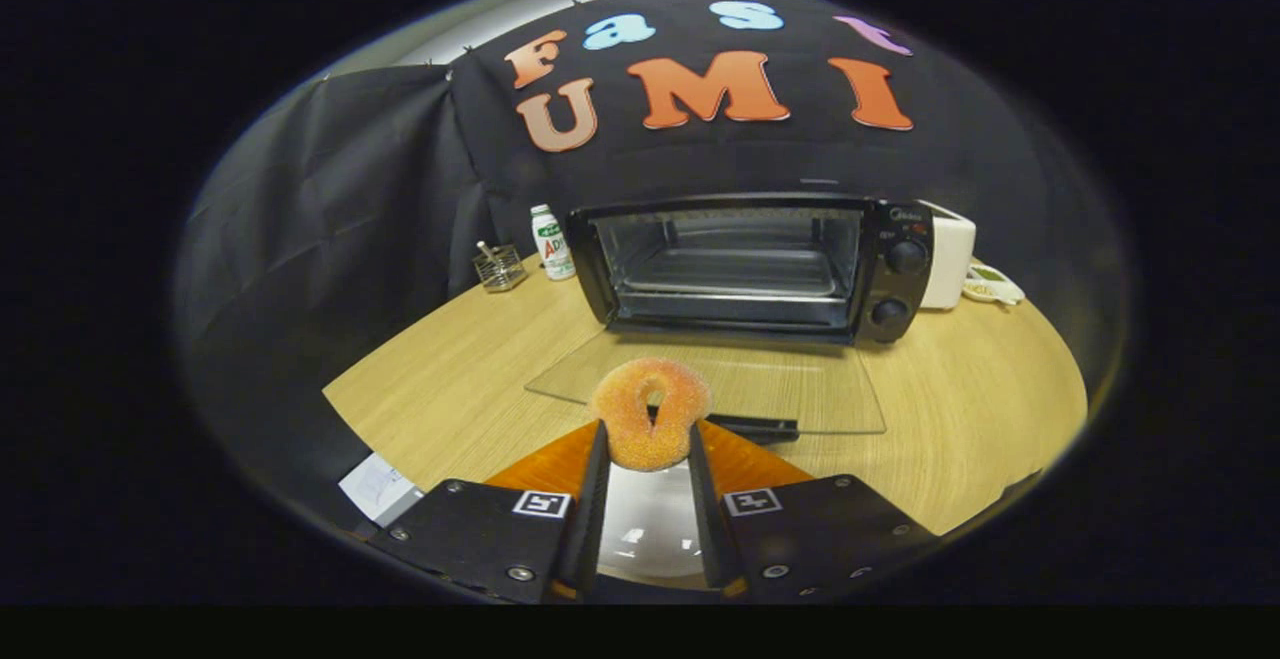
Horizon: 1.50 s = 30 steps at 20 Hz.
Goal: Open the toaster oven, put the food inside, and close the toaster oven door.
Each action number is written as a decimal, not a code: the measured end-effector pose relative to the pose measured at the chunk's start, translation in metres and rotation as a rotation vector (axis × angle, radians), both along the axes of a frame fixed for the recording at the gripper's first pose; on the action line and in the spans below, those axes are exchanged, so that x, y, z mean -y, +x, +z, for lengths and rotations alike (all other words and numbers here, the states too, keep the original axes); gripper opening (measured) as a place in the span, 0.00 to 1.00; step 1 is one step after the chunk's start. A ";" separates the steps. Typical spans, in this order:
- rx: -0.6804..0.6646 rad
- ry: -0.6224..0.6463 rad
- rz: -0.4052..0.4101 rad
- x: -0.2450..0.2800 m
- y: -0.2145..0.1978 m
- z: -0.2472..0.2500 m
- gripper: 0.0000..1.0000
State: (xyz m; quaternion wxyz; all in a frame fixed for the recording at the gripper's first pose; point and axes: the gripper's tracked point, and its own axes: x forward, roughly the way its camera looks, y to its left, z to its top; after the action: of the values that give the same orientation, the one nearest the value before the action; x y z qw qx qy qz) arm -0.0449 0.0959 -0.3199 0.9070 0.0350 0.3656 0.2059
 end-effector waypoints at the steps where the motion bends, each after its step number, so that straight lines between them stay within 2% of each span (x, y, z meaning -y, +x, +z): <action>1: 0.012 -0.003 -0.003 -0.001 0.010 0.004 0.41; 7: 0.076 -0.071 -0.059 -0.001 0.087 0.012 0.41; 16: 0.034 -0.211 -0.107 -0.005 0.167 -0.034 0.41; 24: 0.045 -0.261 -0.135 -0.008 0.201 -0.045 0.41; 30: 0.054 -0.314 -0.149 -0.002 0.206 -0.053 0.41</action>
State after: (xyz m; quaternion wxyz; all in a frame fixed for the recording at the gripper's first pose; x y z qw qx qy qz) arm 0.1608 0.0981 -0.3726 0.9236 -0.0855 0.3653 0.0794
